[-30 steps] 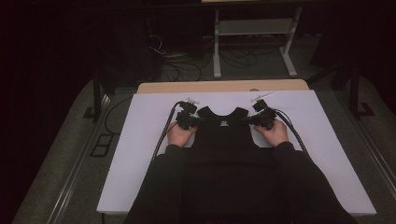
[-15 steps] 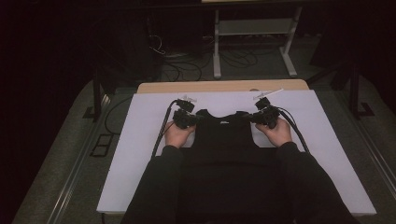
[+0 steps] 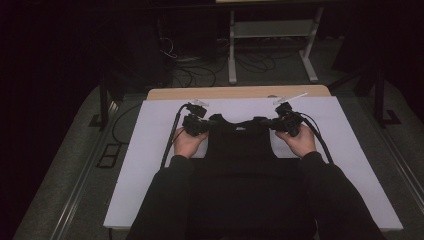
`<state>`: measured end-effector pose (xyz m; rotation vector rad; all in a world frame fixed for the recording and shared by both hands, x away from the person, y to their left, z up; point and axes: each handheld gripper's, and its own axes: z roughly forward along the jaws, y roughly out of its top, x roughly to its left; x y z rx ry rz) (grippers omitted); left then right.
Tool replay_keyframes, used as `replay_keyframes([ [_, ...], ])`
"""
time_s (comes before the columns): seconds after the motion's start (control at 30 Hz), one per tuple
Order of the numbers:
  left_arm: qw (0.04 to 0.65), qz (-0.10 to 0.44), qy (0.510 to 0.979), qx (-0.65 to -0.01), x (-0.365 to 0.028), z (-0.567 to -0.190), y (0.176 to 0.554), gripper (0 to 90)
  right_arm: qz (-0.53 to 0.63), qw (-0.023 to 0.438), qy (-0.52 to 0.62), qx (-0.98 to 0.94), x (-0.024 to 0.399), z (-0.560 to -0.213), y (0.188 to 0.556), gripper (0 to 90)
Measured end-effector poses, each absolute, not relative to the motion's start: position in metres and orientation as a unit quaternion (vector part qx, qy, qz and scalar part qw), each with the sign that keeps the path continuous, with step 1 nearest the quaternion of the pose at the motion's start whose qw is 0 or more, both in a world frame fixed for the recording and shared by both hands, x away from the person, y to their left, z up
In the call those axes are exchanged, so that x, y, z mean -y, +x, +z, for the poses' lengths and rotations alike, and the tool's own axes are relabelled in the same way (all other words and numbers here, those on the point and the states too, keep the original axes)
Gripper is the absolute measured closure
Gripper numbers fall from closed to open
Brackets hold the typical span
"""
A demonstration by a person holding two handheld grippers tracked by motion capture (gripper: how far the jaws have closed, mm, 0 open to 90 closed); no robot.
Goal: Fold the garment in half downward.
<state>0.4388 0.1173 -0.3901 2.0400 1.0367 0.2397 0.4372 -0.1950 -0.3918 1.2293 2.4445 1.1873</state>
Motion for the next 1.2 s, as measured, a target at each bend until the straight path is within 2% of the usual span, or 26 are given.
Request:
replay_keyframes([
  [0.43,0.421,0.103,0.813,-0.388,-0.118,-0.372,0.417,86.5,0.41,0.097,0.389,-0.82,0.191,-0.374,0.418,85.0],
  [1.2,0.416,0.101,0.823,-0.373,-0.132,-0.376,0.384,86.4,0.427,0.097,0.365,-0.821,0.189,-0.367,0.377,84.5],
])
